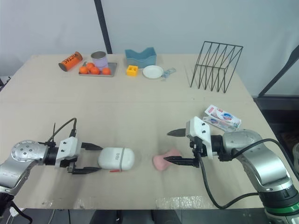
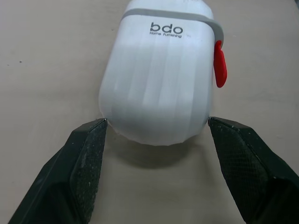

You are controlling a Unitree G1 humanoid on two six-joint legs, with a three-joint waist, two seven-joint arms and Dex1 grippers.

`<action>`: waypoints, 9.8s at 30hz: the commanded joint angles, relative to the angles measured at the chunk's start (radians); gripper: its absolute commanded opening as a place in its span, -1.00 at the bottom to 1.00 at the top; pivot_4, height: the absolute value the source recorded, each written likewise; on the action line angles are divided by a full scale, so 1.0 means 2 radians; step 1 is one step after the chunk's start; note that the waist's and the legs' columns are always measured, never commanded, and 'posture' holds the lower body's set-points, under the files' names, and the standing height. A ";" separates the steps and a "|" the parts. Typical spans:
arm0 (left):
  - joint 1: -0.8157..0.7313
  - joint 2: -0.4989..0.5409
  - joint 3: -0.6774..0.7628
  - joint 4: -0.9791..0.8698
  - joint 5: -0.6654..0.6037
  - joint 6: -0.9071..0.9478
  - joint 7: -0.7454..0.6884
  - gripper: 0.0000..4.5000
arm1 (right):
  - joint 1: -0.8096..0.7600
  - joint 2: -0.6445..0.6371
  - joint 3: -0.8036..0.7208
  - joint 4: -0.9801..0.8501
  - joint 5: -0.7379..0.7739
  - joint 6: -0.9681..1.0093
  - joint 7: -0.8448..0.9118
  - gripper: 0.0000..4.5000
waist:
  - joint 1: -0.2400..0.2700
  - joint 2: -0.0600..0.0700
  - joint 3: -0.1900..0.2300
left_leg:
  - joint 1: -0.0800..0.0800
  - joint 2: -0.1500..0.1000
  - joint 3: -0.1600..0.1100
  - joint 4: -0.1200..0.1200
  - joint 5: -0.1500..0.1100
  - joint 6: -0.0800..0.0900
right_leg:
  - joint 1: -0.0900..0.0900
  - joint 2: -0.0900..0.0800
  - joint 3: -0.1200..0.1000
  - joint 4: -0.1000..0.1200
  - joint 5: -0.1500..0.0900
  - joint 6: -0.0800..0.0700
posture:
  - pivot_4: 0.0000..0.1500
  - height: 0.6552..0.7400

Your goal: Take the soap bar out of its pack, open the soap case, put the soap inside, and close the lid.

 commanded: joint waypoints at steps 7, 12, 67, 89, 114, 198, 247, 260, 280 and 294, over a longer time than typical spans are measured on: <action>-0.004 0.027 0.023 -0.001 -0.010 0.004 -0.025 0.98 | 0.000 -0.007 -0.019 -0.018 0.009 -0.003 -0.005 1.00 | 0.000 0.000 0.000 | 0.000 0.000 0.000 0.000 0.000 0.000 | 0.000 0.000 0.000 0.000 0.000 0.000 | 1.00 1.00; 0.000 0.028 0.028 -0.012 -0.002 -0.004 -0.012 0.98 | -0.008 -0.001 -0.007 -0.012 0.004 -0.007 -0.005 1.00 | 0.000 0.000 0.000 | 0.000 0.000 0.000 0.000 0.000 0.000 | 0.000 0.000 0.000 0.000 0.000 0.000 | 1.00 1.00; -0.088 -0.022 -0.032 0.039 0.037 -0.030 -0.034 0.51 | 0.025 -0.011 -0.034 -0.050 0.011 0.012 -0.039 1.00 | 0.000 0.000 0.000 | -0.001 0.000 -0.001 0.001 0.000 0.000 | 0.000 0.000 -0.001 0.000 0.000 0.000 | 1.00 1.00; -0.019 0.032 0.012 0.022 0.039 -0.040 -0.033 0.99 | -0.014 0.001 -0.002 -0.016 0.003 0.008 -0.025 1.00 | 0.000 0.000 0.000 | -0.001 0.000 -0.001 0.001 0.000 0.000 | 0.000 0.000 -0.001 0.000 0.000 0.000 | 1.00 1.00; -0.035 0.024 -0.004 0.005 0.040 -0.005 -0.025 1.00 | -0.009 0.002 -0.003 -0.021 -0.002 0.006 -0.032 1.00 | 0.000 0.000 0.000 | -0.001 0.000 -0.001 0.001 0.000 0.000 | 0.000 0.000 -0.001 0.000 0.000 0.000 | 1.00 1.00; -0.015 -0.046 -0.002 -0.085 0.016 -0.042 0.071 0.54 | -0.215 0.242 0.000 0.226 0.582 0.517 -0.552 -0.09 | -0.001 -0.001 0.000 | -0.006 0.001 0.000 0.002 -0.001 0.001 | -0.006 0.001 0.000 0.002 0.001 -0.001 | 1.00 1.00; -0.017 -0.016 -0.011 -0.023 0.003 -0.051 -0.005 0.54 | -0.129 -0.280 0.043 0.284 0.612 0.500 -0.553 -0.09 | -0.003 0.000 0.000 | -0.007 0.002 0.002 0.002 -0.001 0.002 | -0.007 0.001 0.002 0.001 0.001 -0.001 | 1.00 1.00; -0.029 -0.025 -0.020 -0.022 0.011 -0.052 -0.003 0.54 | -0.199 -0.207 0.042 0.353 0.356 0.503 -0.457 0.96 | -0.001 0.002 0.001 | -0.007 0.001 0.003 0.003 -0.001 0.002 | -0.008 0.001 0.003 0.001 0.000 0.000 | 1.00 1.00; -0.037 0.014 0.000 -0.030 0.009 -0.006 0.002 0.54 | -0.114 -0.217 -0.039 0.001 0.199 0.166 -0.063 0.96 | -0.003 0.004 0.001 | -0.005 0.004 0.006 0.003 -0.002 0.003 | -0.007 0.002 0.003 0.001 0.001 0.000 | 1.00 1.00; -0.017 0.026 0.026 -0.058 -0.008 0.013 0.006 0.54 | -0.073 -0.051 0.003 -0.042 0.121 0.114 -0.095 0.96 | 0.001 0.003 0.001 | -0.006 0.002 0.003 0.004 -0.002 0.003 | -0.007 0.001 0.002 0.001 0.001 0.000 | 1.00 1.00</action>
